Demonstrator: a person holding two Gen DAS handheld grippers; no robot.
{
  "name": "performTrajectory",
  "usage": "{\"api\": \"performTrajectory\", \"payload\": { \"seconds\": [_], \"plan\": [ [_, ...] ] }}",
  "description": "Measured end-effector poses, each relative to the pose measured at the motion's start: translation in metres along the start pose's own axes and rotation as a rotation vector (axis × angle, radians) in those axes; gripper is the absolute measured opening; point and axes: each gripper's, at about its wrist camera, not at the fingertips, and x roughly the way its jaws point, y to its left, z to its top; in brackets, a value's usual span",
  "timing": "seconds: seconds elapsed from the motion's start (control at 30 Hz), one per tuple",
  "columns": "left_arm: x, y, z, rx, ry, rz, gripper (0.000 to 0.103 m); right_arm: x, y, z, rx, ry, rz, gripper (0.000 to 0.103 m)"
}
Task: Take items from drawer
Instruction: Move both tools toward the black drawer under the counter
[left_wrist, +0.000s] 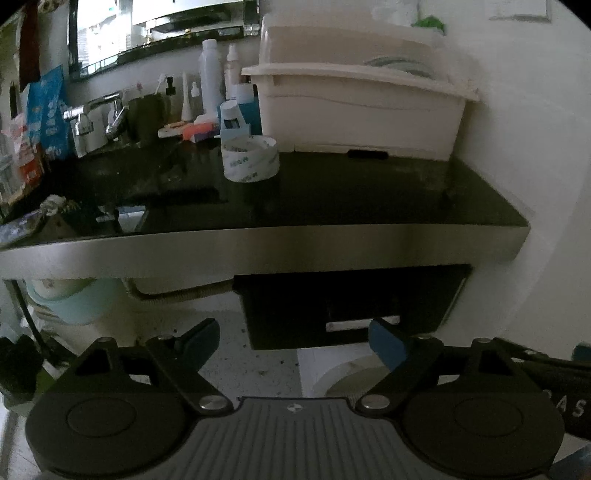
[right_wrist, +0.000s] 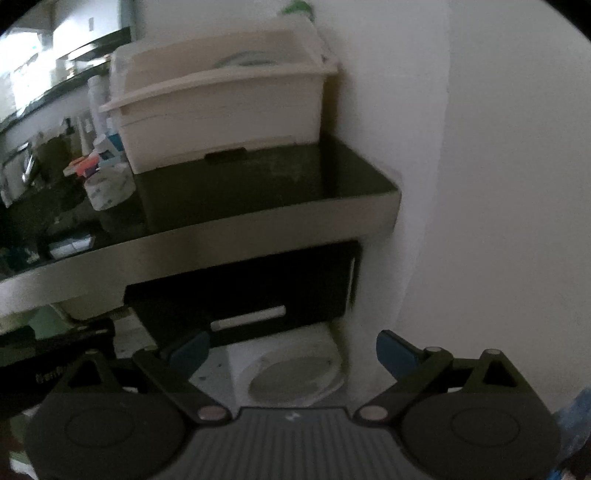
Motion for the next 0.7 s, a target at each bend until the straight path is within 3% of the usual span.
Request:
{"api": "performTrajectory", "payload": {
  "seconds": [0.07, 0.27, 0.33, 0.43, 0.7],
  "plan": [
    [0.000, 0.002, 0.000, -0.022, -0.002, -0.006, 0.089, -0.002, -0.006, 0.000, 0.034, -0.029, 0.006, 0.097],
    [0.004, 0.003, -0.002, -0.046, -0.032, 0.027, 0.089, 0.004, -0.007, 0.002, -0.025, -0.063, 0.007, 0.097],
    [0.008, 0.003, -0.004, -0.062, -0.023, 0.027, 0.089, 0.005, -0.010, -0.001, 0.017, -0.113, 0.000, 0.097],
    [0.015, 0.000, -0.008, -0.024, -0.031, 0.047, 0.089, 0.007, -0.013, -0.003, 0.034, -0.149, -0.013, 0.097],
    [0.026, -0.002, -0.017, -0.046, -0.028, 0.046, 0.089, 0.030, -0.016, -0.010, 0.006, -0.099, -0.018, 0.097]
  ]
}}
